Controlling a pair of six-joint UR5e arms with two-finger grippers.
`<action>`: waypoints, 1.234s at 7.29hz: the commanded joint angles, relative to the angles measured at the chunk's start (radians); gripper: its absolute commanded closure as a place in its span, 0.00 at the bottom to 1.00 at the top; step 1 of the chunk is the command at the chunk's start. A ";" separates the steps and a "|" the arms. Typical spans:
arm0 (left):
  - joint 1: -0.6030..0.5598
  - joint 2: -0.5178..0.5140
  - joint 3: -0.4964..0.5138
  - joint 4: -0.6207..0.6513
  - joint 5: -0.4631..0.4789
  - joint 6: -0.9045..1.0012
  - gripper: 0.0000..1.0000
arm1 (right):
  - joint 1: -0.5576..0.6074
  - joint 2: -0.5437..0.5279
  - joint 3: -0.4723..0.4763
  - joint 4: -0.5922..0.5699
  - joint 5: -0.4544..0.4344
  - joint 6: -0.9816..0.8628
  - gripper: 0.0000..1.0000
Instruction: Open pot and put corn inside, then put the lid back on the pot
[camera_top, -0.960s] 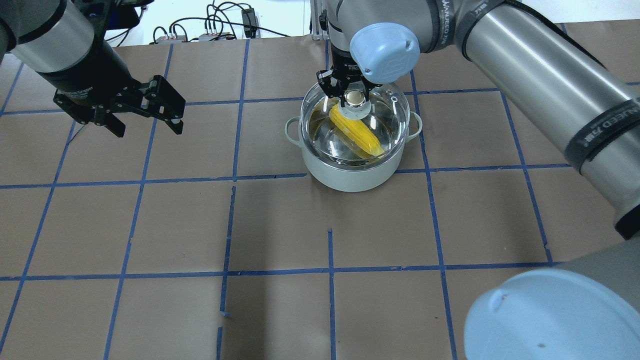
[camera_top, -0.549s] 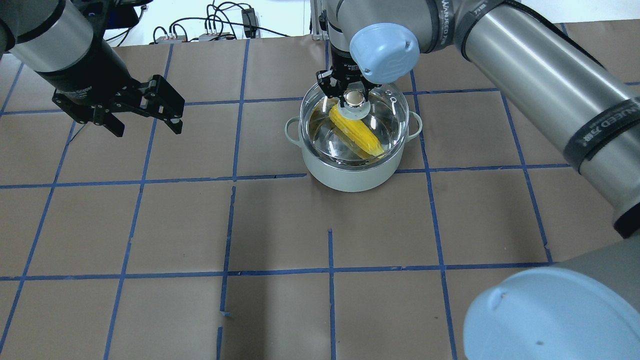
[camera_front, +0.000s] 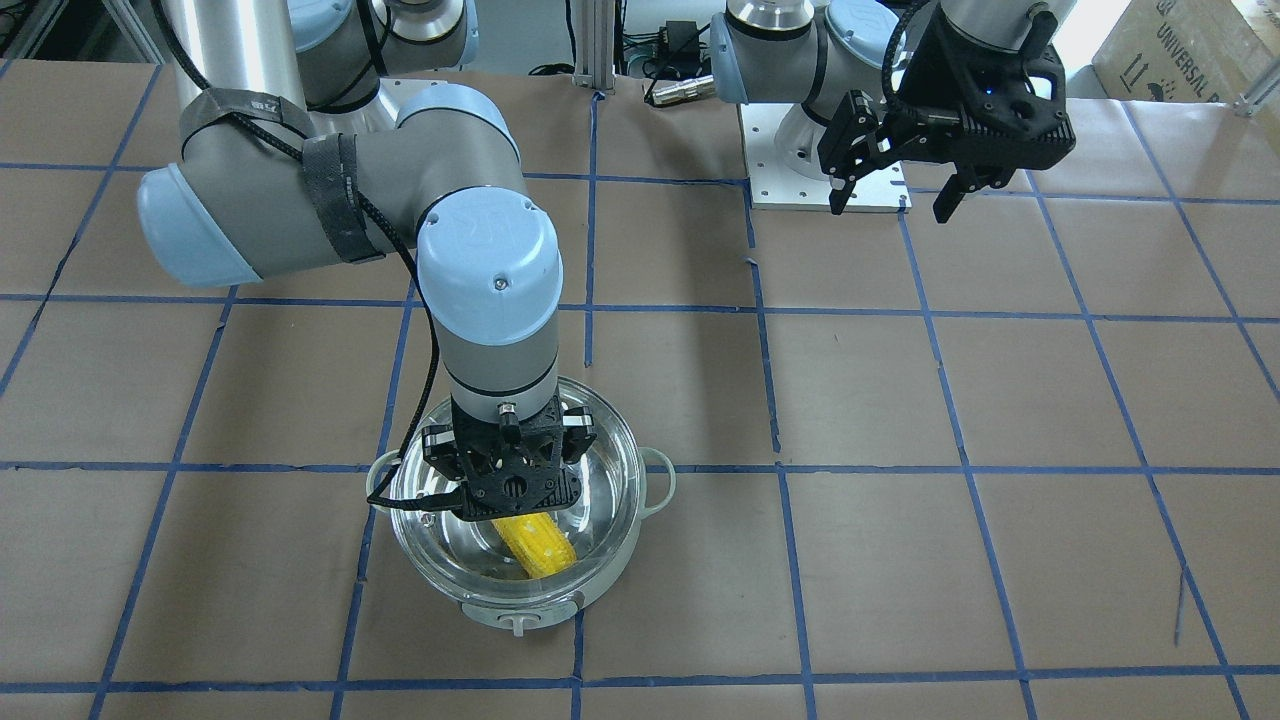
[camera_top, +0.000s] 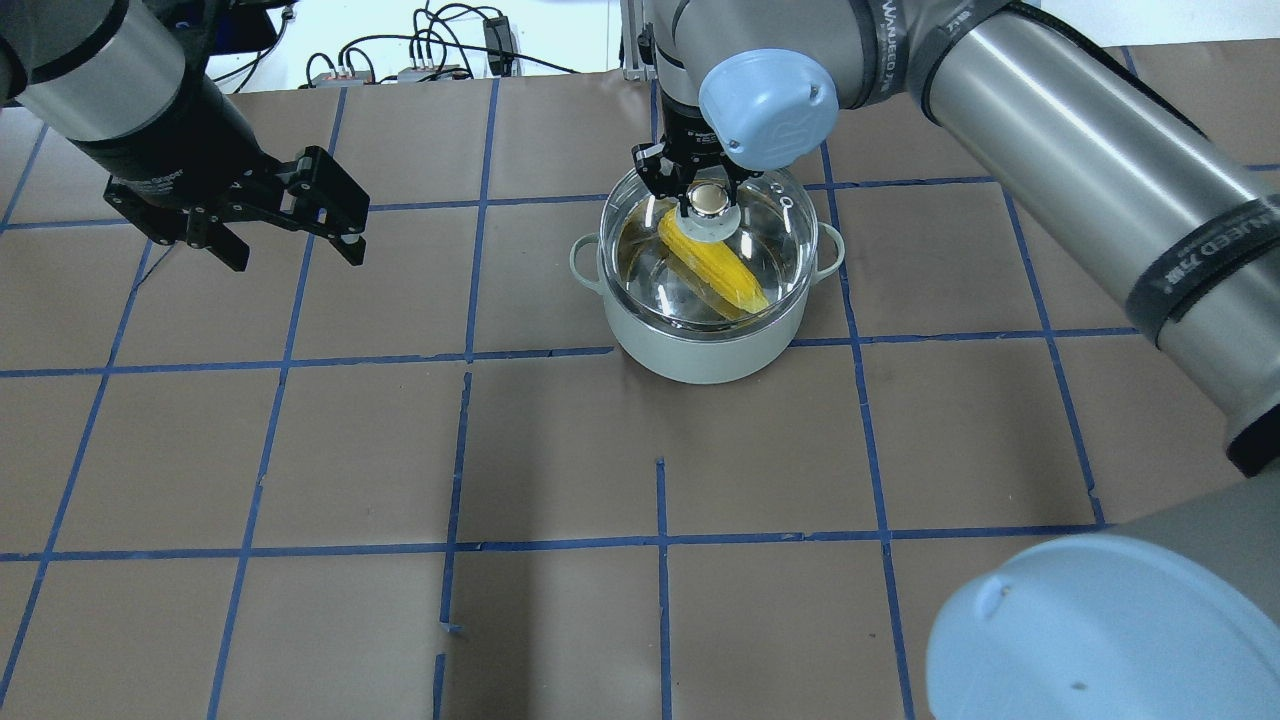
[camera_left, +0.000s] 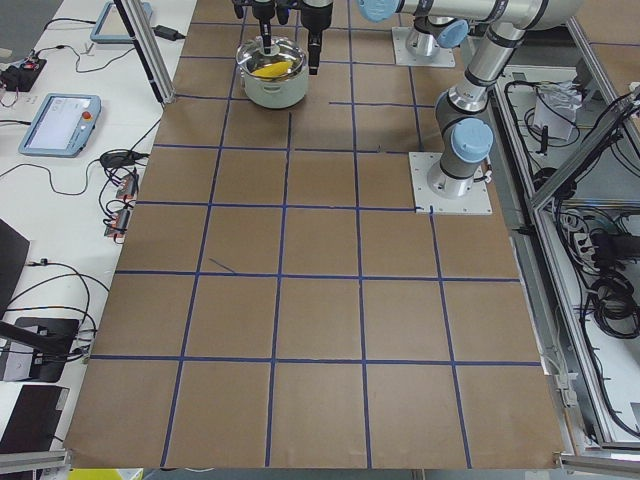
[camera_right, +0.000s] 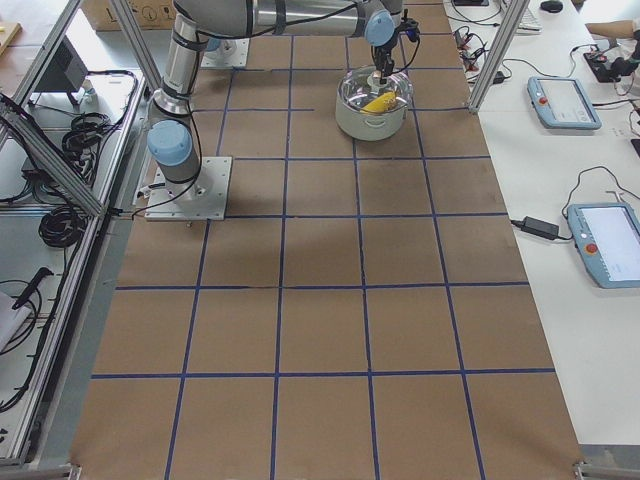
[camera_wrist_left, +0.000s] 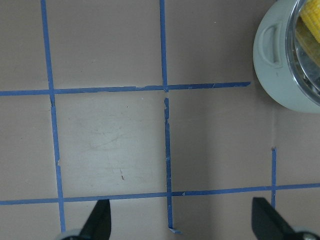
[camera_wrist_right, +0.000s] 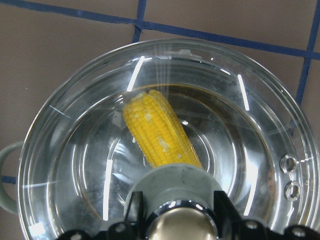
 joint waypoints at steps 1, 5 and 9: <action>-0.001 0.003 0.000 0.000 0.001 -0.011 0.00 | 0.002 -0.002 -0.002 0.022 0.000 0.001 0.61; -0.001 0.001 0.000 0.002 -0.005 -0.007 0.00 | 0.004 0.001 -0.002 0.017 0.002 0.001 0.61; 0.001 -0.006 0.011 0.009 -0.005 -0.008 0.00 | 0.004 -0.001 0.003 0.024 0.002 0.002 0.61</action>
